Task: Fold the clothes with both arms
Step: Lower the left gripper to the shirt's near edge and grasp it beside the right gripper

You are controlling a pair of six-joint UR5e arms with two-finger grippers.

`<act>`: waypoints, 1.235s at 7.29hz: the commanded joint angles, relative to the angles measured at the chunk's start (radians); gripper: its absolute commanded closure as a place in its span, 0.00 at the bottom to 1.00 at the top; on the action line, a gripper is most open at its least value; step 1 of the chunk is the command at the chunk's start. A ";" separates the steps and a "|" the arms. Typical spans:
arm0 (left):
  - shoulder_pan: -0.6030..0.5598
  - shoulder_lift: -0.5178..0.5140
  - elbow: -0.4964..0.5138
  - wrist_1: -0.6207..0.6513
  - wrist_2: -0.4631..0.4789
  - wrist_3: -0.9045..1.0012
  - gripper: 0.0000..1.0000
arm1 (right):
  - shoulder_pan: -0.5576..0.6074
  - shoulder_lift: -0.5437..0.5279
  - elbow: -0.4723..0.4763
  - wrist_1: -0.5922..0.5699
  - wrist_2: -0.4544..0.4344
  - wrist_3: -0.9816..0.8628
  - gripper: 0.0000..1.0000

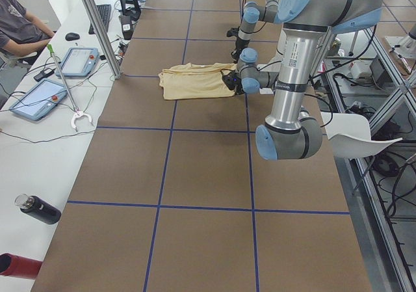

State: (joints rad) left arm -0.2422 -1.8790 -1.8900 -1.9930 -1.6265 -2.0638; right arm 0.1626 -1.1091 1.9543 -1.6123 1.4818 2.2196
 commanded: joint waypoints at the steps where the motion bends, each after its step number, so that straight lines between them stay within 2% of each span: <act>1: -0.003 0.000 0.003 -0.001 0.004 0.007 0.58 | 0.002 0.000 0.000 -0.001 0.000 0.000 1.00; 2: -0.002 0.000 0.005 -0.001 0.004 0.007 0.61 | 0.002 0.000 0.000 0.000 0.000 0.000 1.00; 3: -0.002 0.000 0.005 0.000 0.004 -0.002 0.85 | 0.002 0.000 0.000 0.000 0.000 0.000 1.00; 4: 0.000 0.000 0.006 -0.001 0.004 0.005 1.00 | 0.002 0.002 0.000 0.000 0.000 0.000 1.00; 7: -0.003 0.009 -0.026 0.000 0.000 0.007 1.00 | 0.008 0.002 0.000 0.000 0.000 -0.002 1.00; 9: -0.002 0.020 -0.086 0.011 -0.001 0.011 1.00 | 0.031 0.003 0.003 0.000 0.002 -0.002 1.00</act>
State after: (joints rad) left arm -0.2448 -1.8663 -1.9452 -1.9895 -1.6263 -2.0542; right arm 0.1789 -1.1073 1.9562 -1.6122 1.4828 2.2182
